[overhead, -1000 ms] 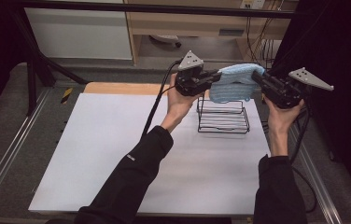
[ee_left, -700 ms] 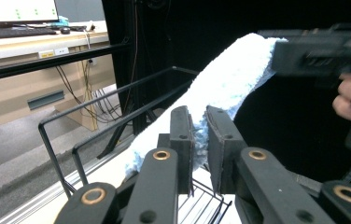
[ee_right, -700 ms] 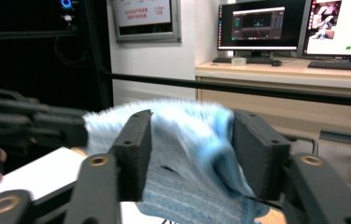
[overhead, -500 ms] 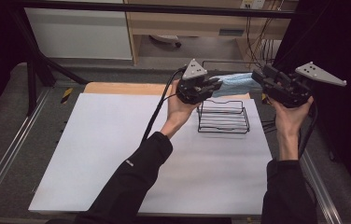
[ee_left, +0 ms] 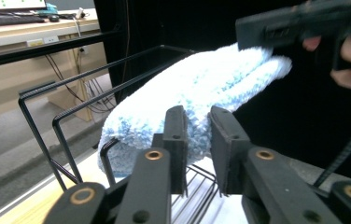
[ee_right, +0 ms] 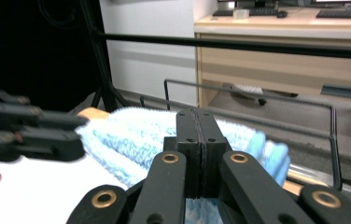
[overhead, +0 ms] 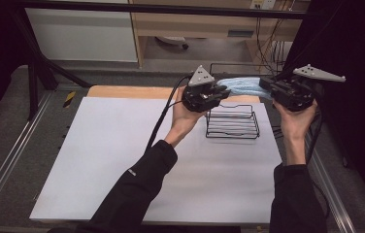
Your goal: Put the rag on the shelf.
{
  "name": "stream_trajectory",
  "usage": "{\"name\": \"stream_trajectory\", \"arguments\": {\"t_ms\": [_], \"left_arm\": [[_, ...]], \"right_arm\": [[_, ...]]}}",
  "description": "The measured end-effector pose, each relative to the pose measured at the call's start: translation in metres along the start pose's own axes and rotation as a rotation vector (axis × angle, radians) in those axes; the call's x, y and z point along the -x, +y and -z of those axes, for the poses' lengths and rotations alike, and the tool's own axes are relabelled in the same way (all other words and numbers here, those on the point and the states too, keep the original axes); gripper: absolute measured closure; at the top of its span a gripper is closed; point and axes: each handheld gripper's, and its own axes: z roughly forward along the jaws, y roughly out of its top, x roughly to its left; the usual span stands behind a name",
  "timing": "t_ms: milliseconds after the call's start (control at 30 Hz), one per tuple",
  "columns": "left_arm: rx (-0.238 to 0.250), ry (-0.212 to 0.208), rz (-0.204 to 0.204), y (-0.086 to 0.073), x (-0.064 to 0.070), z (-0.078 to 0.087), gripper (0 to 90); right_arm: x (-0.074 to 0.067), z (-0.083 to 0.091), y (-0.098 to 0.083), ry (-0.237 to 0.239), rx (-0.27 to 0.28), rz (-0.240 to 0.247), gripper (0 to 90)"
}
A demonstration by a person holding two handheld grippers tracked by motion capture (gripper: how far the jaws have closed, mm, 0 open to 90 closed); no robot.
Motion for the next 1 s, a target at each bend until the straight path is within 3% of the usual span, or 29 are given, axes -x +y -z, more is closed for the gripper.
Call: {"name": "stream_trajectory", "arguments": {"t_ms": [133,367,433,633,1000], "left_arm": [[0.009,-0.007,0.064,0.006,-0.002,0.007,74.4],[0.012,-0.005,0.091,0.011,0.001,0.007,77.3],[0.004,-0.004,0.087,0.01,0.002,0.005,79.3],[-0.1,0.03,0.063,-0.002,0.005,-0.011,85.0],[-0.138,0.077,0.074,-0.019,-0.002,-0.029,88.7]], "right_arm": [[0.001,0.0,-0.008,0.0,-0.024,0.004,90.0],[0.002,-0.003,-0.022,0.004,-0.052,0.012,90.0],[0.003,-0.004,-0.026,0.004,-0.061,0.011,90.0],[0.007,-0.008,-0.037,0.007,-0.069,0.001,89.9],[0.015,-0.015,-0.055,0.003,-0.065,-0.008,89.1]]}}
